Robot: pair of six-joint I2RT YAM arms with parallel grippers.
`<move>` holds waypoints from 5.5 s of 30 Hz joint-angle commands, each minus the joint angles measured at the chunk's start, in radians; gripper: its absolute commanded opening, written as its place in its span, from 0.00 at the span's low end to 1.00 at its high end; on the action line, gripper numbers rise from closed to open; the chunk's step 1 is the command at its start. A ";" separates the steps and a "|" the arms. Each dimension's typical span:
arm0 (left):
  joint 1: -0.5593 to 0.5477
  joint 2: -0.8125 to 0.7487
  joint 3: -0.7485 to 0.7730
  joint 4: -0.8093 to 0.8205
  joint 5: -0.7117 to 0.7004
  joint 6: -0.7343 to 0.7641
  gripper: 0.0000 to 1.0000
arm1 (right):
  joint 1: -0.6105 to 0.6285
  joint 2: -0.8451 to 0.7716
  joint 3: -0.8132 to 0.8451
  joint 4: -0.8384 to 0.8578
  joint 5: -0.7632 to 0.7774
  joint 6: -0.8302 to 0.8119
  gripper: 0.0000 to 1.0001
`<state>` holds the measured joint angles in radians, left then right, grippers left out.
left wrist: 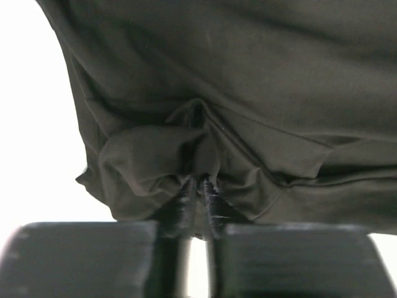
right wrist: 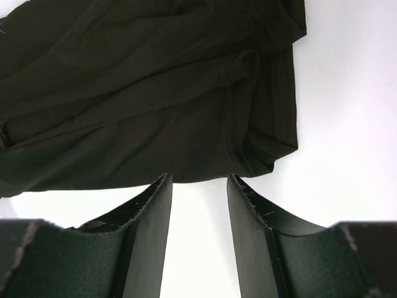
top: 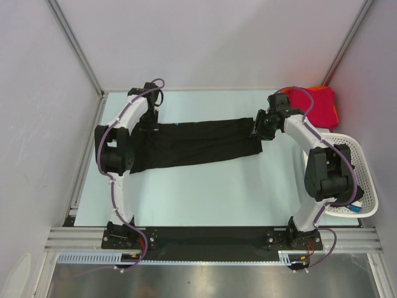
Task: Fold and stack the t-shirts
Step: Fold the other side of the tshirt into a rectangle, then rotate the tshirt 90 degrees
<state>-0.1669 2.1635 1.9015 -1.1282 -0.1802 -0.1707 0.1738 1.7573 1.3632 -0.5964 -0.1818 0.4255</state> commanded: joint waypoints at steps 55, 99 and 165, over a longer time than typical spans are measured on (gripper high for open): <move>0.297 0.047 0.160 0.192 0.308 -0.251 0.93 | 0.038 0.039 0.073 -0.052 0.128 -0.019 0.47; 0.081 -0.153 -0.348 0.133 0.283 -0.167 0.92 | 0.099 0.315 0.269 -0.204 0.326 -0.122 0.00; -0.154 -0.223 -0.427 0.269 0.559 -0.242 0.63 | -0.019 0.673 0.890 -0.079 0.019 -0.246 0.46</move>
<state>-0.3023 1.8828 1.3907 -0.8055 0.3710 -0.4103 0.1745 2.3848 2.2108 -0.6991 -0.1059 0.1642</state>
